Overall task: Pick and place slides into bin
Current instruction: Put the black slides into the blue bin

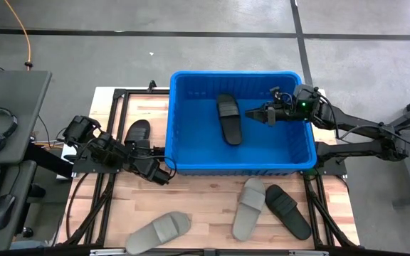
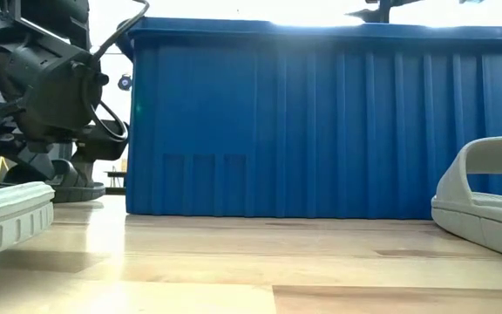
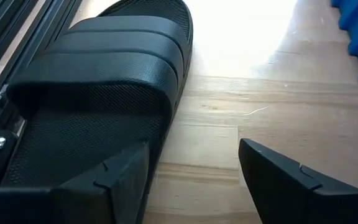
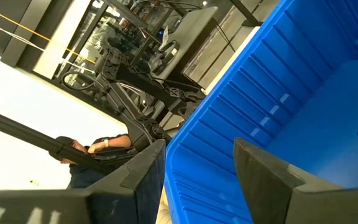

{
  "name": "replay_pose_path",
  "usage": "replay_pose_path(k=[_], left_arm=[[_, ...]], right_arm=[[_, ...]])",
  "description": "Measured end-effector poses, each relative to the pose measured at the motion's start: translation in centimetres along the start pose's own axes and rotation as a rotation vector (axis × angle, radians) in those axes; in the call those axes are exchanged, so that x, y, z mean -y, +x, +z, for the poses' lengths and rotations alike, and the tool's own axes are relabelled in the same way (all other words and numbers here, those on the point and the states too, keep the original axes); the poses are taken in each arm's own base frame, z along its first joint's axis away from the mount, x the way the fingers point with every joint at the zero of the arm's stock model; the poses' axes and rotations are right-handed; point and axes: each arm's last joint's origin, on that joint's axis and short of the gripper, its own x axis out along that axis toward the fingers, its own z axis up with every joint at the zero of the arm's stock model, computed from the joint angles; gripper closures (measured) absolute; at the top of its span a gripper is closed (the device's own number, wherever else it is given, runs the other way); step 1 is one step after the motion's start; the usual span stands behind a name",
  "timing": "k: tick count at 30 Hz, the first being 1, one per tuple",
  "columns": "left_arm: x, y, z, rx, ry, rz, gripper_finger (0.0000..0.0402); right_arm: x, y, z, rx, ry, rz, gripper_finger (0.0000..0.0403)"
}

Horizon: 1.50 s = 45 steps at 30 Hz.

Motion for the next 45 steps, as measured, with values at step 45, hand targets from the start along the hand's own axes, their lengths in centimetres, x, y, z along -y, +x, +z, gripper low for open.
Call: replay_pose_path(k=[45], left_arm=[[-0.4,0.0,0.13,-0.016,-0.029,0.055,0.0186]], right_arm=[[0.03,0.0,-0.05,-0.006,0.002,-0.001,0.0224]])
